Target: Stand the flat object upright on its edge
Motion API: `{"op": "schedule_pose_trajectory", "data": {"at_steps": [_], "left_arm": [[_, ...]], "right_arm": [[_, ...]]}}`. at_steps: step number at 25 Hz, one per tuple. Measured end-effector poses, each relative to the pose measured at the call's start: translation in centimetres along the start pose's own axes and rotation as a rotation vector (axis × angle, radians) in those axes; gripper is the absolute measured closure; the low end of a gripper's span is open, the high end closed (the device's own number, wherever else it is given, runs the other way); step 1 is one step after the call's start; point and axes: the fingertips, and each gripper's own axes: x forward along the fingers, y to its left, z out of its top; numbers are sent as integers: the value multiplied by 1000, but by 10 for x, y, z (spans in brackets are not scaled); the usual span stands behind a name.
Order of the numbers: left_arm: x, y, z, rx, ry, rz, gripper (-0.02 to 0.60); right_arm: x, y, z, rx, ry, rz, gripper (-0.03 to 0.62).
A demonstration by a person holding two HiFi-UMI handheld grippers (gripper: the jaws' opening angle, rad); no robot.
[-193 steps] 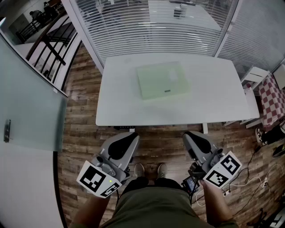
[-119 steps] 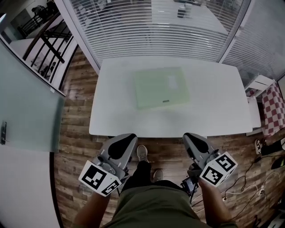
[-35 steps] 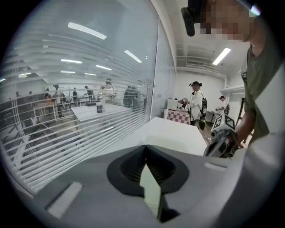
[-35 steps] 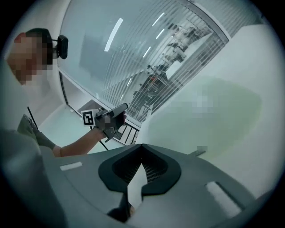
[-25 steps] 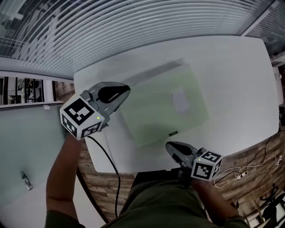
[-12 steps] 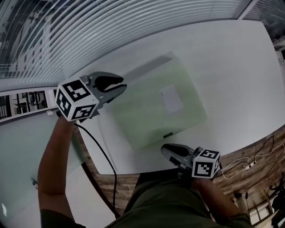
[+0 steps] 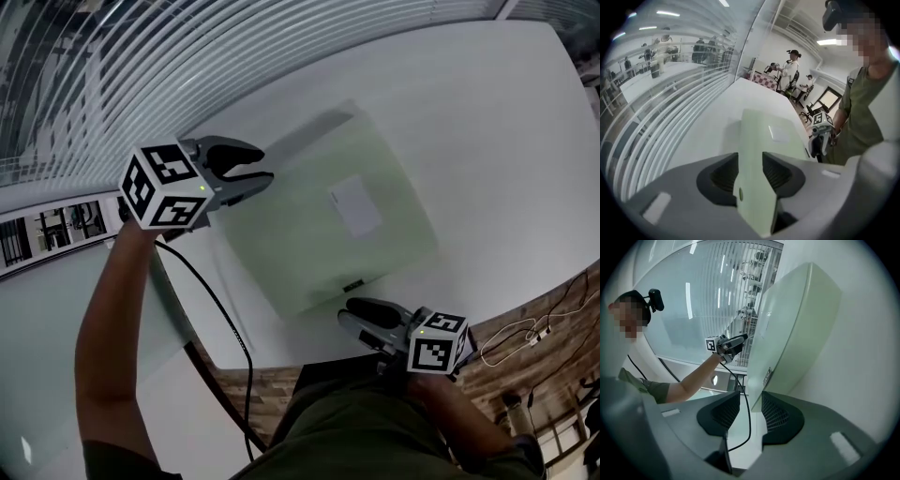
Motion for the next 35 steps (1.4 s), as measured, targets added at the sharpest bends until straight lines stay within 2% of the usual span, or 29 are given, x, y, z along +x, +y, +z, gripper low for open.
{"op": "schedule_pose_trajectory", "data": {"at_steps": [9, 13, 21, 28, 35], "left_arm": [[22, 3, 3, -20, 54, -87, 359], [35, 4, -2, -23, 83, -126, 321], [48, 6, -9, -56, 127, -200, 313], [53, 2, -8, -113, 130, -290, 301], [57, -1, -9, -145, 136, -342, 301]], "right_arm": [[4, -4, -1, 48, -6, -10, 373], [8, -7, -1, 73, -11, -8, 359], [14, -9, 4, 122, -9, -26, 335], [19, -10, 7, 155, -18, -19, 335], [22, -11, 5, 195, -34, -5, 322]]}}
